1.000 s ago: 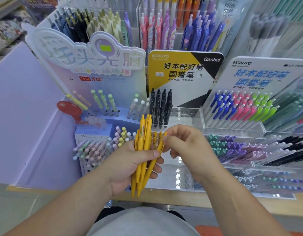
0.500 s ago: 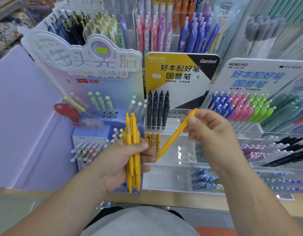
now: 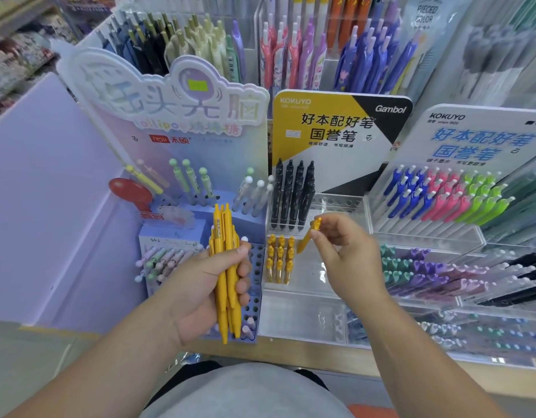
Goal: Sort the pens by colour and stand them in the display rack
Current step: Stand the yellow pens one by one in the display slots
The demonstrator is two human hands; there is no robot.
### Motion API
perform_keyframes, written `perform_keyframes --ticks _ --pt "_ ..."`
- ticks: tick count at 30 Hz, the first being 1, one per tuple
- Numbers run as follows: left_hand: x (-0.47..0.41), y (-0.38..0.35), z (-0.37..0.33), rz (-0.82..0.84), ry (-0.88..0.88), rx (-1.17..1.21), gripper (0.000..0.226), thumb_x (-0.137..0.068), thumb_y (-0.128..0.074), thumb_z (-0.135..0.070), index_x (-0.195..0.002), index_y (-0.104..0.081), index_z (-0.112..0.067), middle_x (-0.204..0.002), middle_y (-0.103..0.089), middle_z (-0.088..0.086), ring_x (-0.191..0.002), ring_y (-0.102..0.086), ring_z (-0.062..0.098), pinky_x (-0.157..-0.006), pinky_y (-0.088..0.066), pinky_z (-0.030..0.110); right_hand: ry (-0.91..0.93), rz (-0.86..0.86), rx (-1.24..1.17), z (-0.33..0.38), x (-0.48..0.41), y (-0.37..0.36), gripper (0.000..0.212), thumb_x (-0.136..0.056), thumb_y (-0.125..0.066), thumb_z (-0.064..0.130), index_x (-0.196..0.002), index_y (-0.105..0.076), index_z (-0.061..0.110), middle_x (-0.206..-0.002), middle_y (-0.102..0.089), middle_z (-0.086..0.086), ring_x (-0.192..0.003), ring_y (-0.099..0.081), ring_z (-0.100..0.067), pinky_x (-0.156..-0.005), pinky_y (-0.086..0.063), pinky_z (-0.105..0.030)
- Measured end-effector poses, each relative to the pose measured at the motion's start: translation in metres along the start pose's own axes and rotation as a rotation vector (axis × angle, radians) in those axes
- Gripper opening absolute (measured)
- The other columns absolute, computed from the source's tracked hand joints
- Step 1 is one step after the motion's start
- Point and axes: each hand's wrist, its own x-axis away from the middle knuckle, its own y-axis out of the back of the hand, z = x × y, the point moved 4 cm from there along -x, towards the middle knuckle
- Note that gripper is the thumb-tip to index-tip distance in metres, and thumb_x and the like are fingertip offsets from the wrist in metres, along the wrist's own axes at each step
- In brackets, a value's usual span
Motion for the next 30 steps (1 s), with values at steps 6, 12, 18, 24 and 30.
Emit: perform_keyframes --ticks 6,12,18,24,30 --pt "-0.0014 0.0009 -0.0006 -0.003 0.011 0.034 0.038 -0.074 -0.069 -0.020 -0.110 -0.062 -0.009 -0.067 -0.053 0.006 -0.049 -0.050 0.016 -0.045 -0.048 0.030 0.044 0.016 0.012 0.0047 -0.0008 -0.0007 0.014 -0.089 -0.071 0.016 -0.101 -0.067 0.023 -0.086 -0.067 0.017 -0.085 -0.062 0.004 -0.074 -0.048 -0.007" --pt "-0.0022 0.0015 -0.0021 0.018 0.034 0.057 0.033 -0.080 -0.065 -0.021 -0.110 -0.062 -0.008 -0.070 -0.054 0.007 -0.052 -0.051 0.018 -0.050 -0.050 0.031 0.069 0.014 0.077 0.0022 0.0012 -0.0019 0.013 -0.089 -0.071 0.021 -0.101 -0.067 0.019 -0.087 -0.067 0.013 -0.087 -0.061 0.004 -0.073 -0.047 -0.007" --pt "-0.0025 0.0037 -0.0046 0.074 0.071 0.120 0.031 -0.086 -0.053 -0.024 -0.108 -0.064 -0.006 -0.077 -0.056 0.011 -0.056 -0.051 0.022 -0.054 -0.050 0.035 0.104 0.027 0.089 0.0077 -0.0013 -0.0037 0.011 -0.090 -0.070 0.020 -0.100 -0.067 0.021 -0.085 -0.068 0.013 -0.086 -0.061 0.004 -0.075 -0.051 -0.014" --pt "-0.0020 0.0058 -0.0072 0.068 0.022 0.094 0.037 -0.085 -0.056 -0.019 -0.117 -0.063 -0.003 -0.077 -0.058 0.010 -0.055 -0.052 0.020 -0.051 -0.051 0.033 0.109 0.035 0.106 0.0083 -0.0047 -0.0032 0.009 -0.090 -0.070 0.021 -0.099 -0.067 0.022 -0.084 -0.068 0.012 -0.085 -0.061 0.002 -0.072 -0.049 -0.013" --pt "-0.0026 0.0059 -0.0068 0.057 -0.011 0.046 0.038 -0.088 -0.059 -0.018 -0.122 -0.063 -0.003 -0.077 -0.059 0.008 -0.056 -0.054 0.019 -0.051 -0.050 0.033 0.125 0.028 0.090 0.0082 -0.0033 -0.0034 0.010 -0.090 -0.070 0.019 -0.100 -0.068 0.020 -0.084 -0.069 0.012 -0.085 -0.062 0.002 -0.075 -0.050 -0.013"
